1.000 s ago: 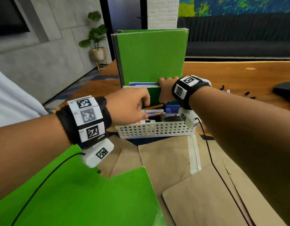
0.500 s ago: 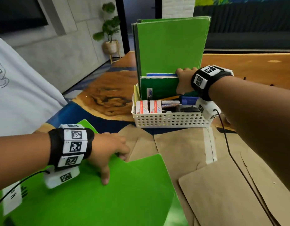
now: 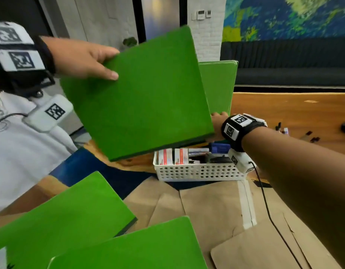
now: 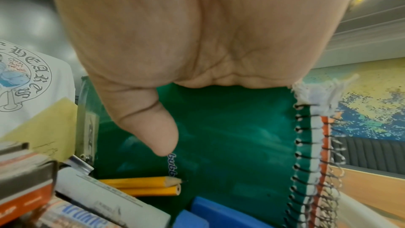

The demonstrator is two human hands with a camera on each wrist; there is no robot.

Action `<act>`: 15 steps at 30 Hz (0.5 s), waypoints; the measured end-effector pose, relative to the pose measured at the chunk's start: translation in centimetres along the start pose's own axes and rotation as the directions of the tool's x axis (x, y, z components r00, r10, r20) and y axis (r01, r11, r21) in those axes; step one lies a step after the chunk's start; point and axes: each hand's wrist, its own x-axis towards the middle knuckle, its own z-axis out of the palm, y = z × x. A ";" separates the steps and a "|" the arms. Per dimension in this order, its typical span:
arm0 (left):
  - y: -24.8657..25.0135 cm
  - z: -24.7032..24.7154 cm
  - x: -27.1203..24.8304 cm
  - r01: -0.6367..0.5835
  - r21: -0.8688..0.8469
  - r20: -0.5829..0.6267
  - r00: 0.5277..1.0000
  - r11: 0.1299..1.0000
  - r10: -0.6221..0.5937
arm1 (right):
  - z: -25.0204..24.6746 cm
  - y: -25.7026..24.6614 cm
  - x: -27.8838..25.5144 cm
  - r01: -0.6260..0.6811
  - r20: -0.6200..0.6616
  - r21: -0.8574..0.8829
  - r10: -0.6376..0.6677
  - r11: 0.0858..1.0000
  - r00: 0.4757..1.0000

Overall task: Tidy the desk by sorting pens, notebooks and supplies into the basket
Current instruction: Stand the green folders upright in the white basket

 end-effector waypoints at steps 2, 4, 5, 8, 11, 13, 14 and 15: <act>1.2 -2.1 0.7 -0.008 0.055 -0.179 0.984 0.998 0.018 | -0.7 -0.1 -1.5 -0.018 -0.014 -0.023 0.018 1.000 1.000; 2.6 -3.0 1.6 -0.011 0.209 -0.325 0.942 0.978 0.080 | -1.2 -0.1 -2.6 0.004 -0.016 -0.043 -0.005 0.999 1.000; 3.5 -3.0 2.1 -0.006 0.324 -0.387 0.912 0.946 0.139 | -1.1 -0.1 -2.9 0.007 -0.017 -0.045 -0.008 0.999 1.000; 6.4 -1.5 4.1 0.025 0.641 -0.422 0.847 0.767 0.325 | -1.0 0.0 -3.0 0.015 -0.015 -0.049 -0.016 0.999 1.000; 8.9 0.8 6.1 -0.035 0.902 -0.219 0.823 0.431 0.524 | -0.9 0.1 -3.1 0.026 -0.015 -0.049 -0.027 0.998 1.000; 10.6 3.2 7.1 -0.075 0.982 -0.045 0.796 0.172 0.604 | -0.8 0.2 -3.1 0.032 -0.016 -0.036 -0.033 0.999 0.999; 11.5 4.6 7.7 -0.087 0.994 0.022 0.769 0.070 0.639 | -0.7 0.3 -3.2 0.038 -0.021 -0.030 -0.038 0.999 0.999; 12.2 6.1 8.2 -0.094 0.995 0.079 0.747 -0.013 0.660 | -0.7 0.3 -3.2 0.040 -0.026 -0.028 -0.040 0.999 0.999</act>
